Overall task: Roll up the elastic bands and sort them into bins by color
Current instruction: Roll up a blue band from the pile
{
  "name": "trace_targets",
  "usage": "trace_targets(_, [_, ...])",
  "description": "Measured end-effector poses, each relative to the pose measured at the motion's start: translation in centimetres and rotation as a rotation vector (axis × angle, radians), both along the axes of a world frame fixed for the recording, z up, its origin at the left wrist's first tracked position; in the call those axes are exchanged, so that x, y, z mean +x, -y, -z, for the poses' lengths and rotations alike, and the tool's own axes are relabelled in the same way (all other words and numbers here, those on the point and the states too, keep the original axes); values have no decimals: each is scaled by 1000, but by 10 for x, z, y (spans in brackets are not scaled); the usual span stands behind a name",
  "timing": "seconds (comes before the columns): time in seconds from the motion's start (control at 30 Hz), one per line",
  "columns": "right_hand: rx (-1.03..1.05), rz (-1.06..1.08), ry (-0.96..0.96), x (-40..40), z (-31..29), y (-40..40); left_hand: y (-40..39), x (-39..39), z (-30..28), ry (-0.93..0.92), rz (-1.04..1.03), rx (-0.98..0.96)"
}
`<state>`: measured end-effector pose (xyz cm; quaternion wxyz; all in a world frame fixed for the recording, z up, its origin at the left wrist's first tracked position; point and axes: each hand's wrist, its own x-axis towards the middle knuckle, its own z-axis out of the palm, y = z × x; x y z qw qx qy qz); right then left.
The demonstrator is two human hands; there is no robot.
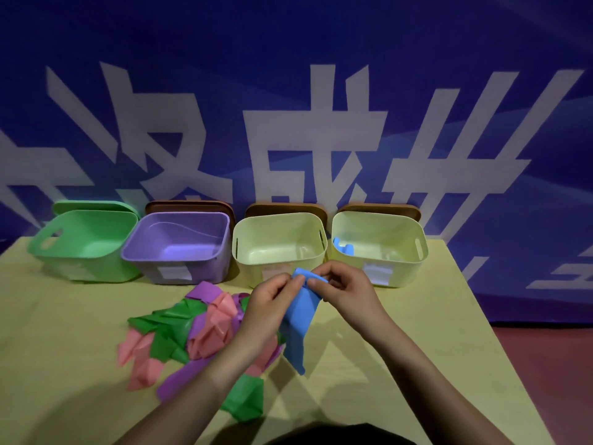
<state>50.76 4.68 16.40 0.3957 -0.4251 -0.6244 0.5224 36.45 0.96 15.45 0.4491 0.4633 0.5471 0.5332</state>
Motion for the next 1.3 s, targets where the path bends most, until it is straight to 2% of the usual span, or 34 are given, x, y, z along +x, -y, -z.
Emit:
trace_targets(0.13, [-4, -51, 41, -10, -4, 2, -3, -8, 0, -37, 16, 1])
trace_targets(0.27, [-72, -19, -55, -17, -7, 5, -4, -12, 2, -148, -24, 93])
trace_targets(0.37, [-69, 5, -64, -19, -8, 6, -5, -13, 2, -44, -22, 37])
trace_targets(0.53, [160, 125, 103, -16, -6, -1, -18, -19, 2, 271, 80, -275])
trace_targets(0.67, [555, 134, 386, -12, 1, -4, -27, -20, 1, 281, 136, -344])
trace_targets(0.8, [814, 154, 532, -10, 5, -4, -30, -20, 3, 288, 111, -360])
trace_targets(0.9, [888, 213, 567, -3, 7, -4, -30, -21, 2, 303, 147, -350])
trace_targets(1.1, [907, 241, 538, 7, 4, 1, -27, -13, -3, 358, 204, -328])
trace_targets(1.3, [981, 196, 597, 17, 6, 0, -23, -5, -5, 340, 255, -333])
